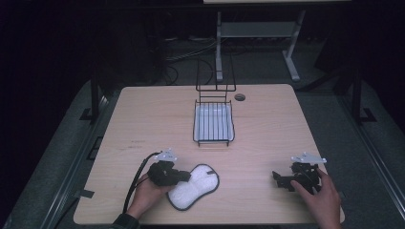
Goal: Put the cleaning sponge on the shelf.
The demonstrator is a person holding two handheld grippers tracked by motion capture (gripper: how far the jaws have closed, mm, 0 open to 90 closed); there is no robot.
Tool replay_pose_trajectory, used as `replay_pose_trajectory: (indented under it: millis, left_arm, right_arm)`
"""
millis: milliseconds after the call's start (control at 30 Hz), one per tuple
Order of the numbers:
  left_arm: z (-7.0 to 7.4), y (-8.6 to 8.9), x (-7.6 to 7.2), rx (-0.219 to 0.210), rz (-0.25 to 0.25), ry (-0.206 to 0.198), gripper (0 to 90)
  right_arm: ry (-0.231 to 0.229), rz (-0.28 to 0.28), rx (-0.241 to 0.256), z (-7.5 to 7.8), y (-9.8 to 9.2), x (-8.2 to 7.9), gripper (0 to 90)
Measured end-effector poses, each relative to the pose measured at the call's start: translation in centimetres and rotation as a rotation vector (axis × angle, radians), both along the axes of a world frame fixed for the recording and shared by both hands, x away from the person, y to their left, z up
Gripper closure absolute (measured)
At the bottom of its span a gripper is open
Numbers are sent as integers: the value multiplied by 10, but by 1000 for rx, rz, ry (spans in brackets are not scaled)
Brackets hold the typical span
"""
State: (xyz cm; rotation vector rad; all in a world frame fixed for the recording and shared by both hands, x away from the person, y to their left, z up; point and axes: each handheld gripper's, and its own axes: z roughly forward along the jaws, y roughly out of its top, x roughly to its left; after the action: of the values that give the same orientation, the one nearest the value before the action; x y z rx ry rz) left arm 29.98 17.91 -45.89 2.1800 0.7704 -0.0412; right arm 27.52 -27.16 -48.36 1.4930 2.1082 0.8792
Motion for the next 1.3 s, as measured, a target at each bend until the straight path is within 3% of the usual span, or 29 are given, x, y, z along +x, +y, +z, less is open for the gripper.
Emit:
replay_pose_trajectory:
  millis: [367,767,900,1300]
  left_arm:
    - [10,8,-2,-97,-5,6,849]
    - [18,7,-4,-93,-15,-3,841]
    - [22,8,-6,-103,-25,-21,849]
    - [46,15,-12,-133,5,-120,863]
  right_arm:
    - [0,0,0,0,0,0,0]
    - [0,0,0,0,0,0,0]
    - [0,0,-1,0,0,0,0]
    - [0,0,0,0,0,0,0]
